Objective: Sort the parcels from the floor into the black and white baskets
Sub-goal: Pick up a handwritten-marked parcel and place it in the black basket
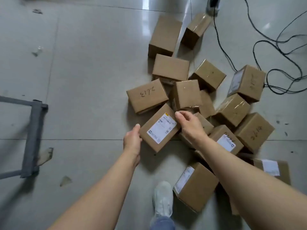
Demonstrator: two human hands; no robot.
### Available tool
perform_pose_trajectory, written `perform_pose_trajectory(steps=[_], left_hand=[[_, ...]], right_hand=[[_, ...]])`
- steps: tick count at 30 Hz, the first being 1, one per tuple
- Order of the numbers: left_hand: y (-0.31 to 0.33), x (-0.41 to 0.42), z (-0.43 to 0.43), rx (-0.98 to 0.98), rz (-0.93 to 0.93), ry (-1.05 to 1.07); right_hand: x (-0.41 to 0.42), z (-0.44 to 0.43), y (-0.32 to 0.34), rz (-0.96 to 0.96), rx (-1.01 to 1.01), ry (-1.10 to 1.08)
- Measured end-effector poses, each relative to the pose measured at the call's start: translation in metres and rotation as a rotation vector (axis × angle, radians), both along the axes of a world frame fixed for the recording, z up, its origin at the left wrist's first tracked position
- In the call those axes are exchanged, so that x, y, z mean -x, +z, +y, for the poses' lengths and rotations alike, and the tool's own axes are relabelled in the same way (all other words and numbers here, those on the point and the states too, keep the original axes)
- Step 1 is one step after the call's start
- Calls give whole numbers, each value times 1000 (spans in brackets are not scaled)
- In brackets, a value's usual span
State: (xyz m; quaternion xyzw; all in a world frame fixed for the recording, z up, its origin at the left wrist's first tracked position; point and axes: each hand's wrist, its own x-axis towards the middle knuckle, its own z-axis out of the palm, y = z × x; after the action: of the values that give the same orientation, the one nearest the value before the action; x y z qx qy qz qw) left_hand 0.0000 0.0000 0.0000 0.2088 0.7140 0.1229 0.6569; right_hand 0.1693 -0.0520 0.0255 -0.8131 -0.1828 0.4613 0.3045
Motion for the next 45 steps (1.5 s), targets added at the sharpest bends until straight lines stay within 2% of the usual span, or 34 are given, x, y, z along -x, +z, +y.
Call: perform_pose_trajectory(steps=[4,9,13,18,23,28,31,45], left_hand=[[-63,-10,-11,101,-24,-31],[-111,-20,-5,174,-54,-12],[-128,-23,13,127,-40,-41],[-124,-15,38,69,-40,-76],[-100,2,50,31,-2,-102],[-31,21,60,37,14,-90],[32,27,81,13,35,-107],[403,45,131,-273,-50,-19]], right_hand=[[-2,-1,-68,-95,121,178],[-7,15,-126,-318,284,314],[-14,22,-148,-397,376,286],[-12,26,-151,-305,394,214],[4,31,-131,-179,301,87],[22,43,-66,-87,194,-2],[26,55,-8,-102,144,-9],[56,104,350,-162,-179,-194]])
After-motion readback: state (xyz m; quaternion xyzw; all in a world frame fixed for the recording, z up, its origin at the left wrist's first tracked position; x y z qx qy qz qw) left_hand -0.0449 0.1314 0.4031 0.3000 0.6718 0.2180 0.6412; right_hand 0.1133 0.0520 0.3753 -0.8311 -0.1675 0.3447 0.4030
